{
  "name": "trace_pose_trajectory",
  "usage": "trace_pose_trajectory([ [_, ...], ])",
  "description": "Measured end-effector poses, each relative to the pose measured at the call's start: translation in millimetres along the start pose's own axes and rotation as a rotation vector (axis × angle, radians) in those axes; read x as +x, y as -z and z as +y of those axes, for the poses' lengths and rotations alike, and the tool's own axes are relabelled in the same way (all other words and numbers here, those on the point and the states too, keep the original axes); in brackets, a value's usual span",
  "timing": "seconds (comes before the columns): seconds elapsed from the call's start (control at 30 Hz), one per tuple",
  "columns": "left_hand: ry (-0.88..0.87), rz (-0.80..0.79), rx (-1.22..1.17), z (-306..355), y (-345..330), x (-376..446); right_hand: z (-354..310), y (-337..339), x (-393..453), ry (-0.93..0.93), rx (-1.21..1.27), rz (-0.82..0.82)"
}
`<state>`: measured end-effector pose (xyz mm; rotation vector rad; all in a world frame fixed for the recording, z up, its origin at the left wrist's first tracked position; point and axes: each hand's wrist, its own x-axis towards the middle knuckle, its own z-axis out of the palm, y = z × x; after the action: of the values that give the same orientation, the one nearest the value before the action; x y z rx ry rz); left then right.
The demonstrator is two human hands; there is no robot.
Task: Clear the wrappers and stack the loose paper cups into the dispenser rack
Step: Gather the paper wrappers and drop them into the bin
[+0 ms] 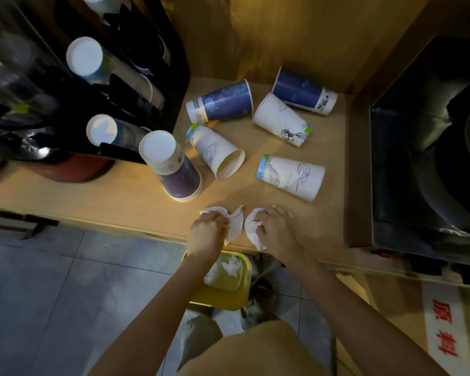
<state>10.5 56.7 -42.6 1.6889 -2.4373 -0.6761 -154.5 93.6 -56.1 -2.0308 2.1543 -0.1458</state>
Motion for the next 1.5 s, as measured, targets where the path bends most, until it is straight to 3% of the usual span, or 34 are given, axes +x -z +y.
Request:
trace_pose_trajectory([
  [0.17,0.024,0.016,-0.066,-19,-8,-39,-3,-9,-12,0.018,0.071,0.046],
  [0.23,0.043,-0.01,-0.092,-29,-8,-52,-11,-9,-21,0.002,0.214,0.078],
  [0.33,0.065,-0.047,-0.13,-49,-13,-76,-33,-4,-42,-0.198,0.604,-0.007],
  [0.43,0.12,-0.154,-0.107,-76,-21,-95,-59,-7,-73,-0.463,0.985,0.169],
  [0.5,0.172,-0.206,-0.082,-99,-28,-106,-74,-20,-92,-0.579,1.07,0.244],
  [0.63,0.089,-0.33,-0.005,-131,-45,-122,-87,-66,-124,-0.779,1.06,0.205],
  [0.73,0.056,-0.393,0.009,-146,-64,-125,-88,-96,-136,-0.861,1.056,0.055],
  [1.03,0.177,-0.467,-0.071,-171,-151,-111,-76,-217,-135,-1.014,1.09,-0.24],
  [1.2,0.253,-0.597,-0.088,-203,-229,-92,-74,-307,-121,-0.894,0.991,-0.355],
  [1.33,0.229,-0.658,0.031,-228,-292,-73,-70,-375,-110,-0.867,0.874,-0.528],
  [1.5,0.153,-0.794,0.102,-257,-349,-58,-61,-433,-94,-0.797,0.838,-0.595],
])
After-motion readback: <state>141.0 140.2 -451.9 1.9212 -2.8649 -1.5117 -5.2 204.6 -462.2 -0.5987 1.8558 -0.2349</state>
